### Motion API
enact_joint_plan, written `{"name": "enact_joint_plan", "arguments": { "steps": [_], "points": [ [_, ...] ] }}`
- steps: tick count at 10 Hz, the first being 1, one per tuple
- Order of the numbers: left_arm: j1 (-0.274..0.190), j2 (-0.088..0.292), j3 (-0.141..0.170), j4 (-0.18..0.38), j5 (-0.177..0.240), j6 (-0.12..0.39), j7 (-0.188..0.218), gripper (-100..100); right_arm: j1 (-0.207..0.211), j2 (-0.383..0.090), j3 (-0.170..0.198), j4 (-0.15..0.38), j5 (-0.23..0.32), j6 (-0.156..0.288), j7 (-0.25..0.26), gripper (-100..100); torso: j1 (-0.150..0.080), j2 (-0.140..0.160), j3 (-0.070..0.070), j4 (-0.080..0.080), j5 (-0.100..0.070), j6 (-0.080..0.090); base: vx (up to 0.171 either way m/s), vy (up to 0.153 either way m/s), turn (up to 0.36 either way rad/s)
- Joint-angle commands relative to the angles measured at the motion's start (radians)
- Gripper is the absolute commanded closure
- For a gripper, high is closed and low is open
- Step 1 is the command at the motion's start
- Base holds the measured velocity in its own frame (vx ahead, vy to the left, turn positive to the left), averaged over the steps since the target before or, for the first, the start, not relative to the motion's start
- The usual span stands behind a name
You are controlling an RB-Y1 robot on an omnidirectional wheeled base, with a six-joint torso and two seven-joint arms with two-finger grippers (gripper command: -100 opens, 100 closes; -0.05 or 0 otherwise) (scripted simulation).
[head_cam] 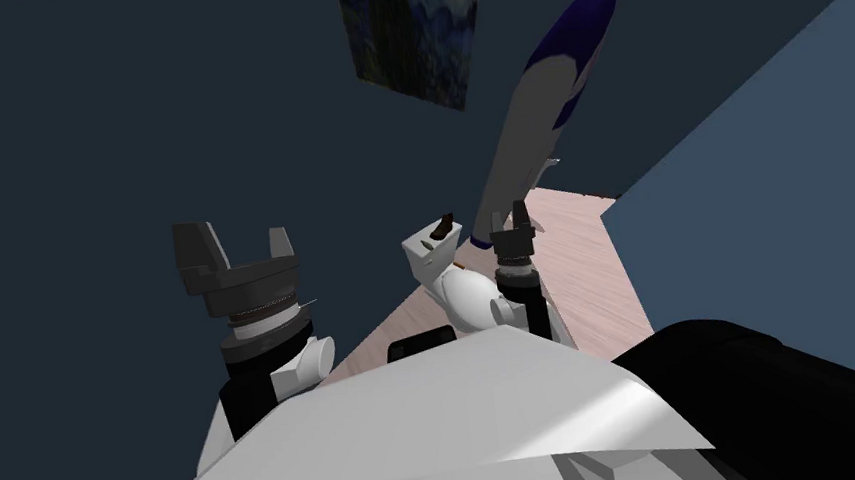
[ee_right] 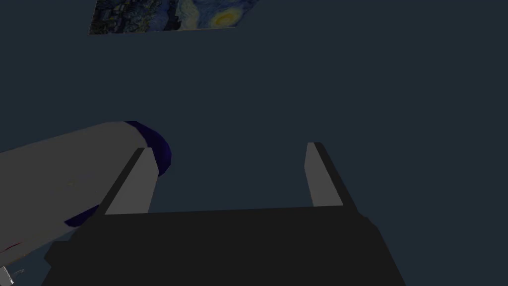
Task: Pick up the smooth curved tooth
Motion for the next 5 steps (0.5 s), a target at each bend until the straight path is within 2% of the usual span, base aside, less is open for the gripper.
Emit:
{"name": "enact_joint_plan", "arguments": {
  "steps": [1,5],
  "points": [
    [0.000,0.000,0.000,0.000,0.000,0.000,0.000,0,0.002,-0.046,-0.006,0.003,-0.002,0.016,0.014,-100,0.000,0.000,0.000,0.000,0.000,0.000,0.009,-0.007,0.089],
    [0.000,0.000,0.000,0.000,0.000,0.000,0.000,0,0.009,-0.145,-0.029,0.012,-0.011,0.071,0.066,-100,-0.002,-0.002,-0.001,0.000,0.000,0.000,0.021,-0.018,0.130]
  ]
}}
